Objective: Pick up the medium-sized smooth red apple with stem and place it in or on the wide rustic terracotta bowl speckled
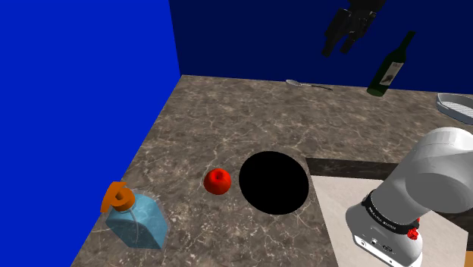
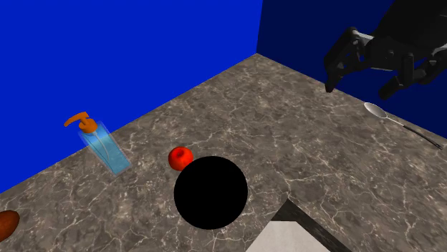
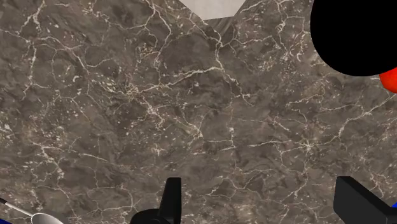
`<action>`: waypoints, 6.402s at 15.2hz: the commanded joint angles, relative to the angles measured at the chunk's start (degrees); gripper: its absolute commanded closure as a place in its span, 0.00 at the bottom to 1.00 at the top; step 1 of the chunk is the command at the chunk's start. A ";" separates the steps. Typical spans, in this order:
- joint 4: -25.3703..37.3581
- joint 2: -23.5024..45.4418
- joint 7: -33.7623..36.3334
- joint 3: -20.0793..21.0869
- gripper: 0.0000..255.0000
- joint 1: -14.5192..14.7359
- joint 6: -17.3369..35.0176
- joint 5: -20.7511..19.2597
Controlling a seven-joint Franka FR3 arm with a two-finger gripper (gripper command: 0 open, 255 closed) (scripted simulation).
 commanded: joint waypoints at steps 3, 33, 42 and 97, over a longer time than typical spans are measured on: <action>-0.65 1.38 2.60 2.67 0.00 0.60 0.69 0.83; 17.34 52.39 44.66 34.97 0.00 9.58 9.14 -1.22; 18.49 60.19 49.13 35.53 0.00 12.15 12.43 -3.86; 28.27 47.23 45.42 35.94 1.00 10.00 -8.44 2.47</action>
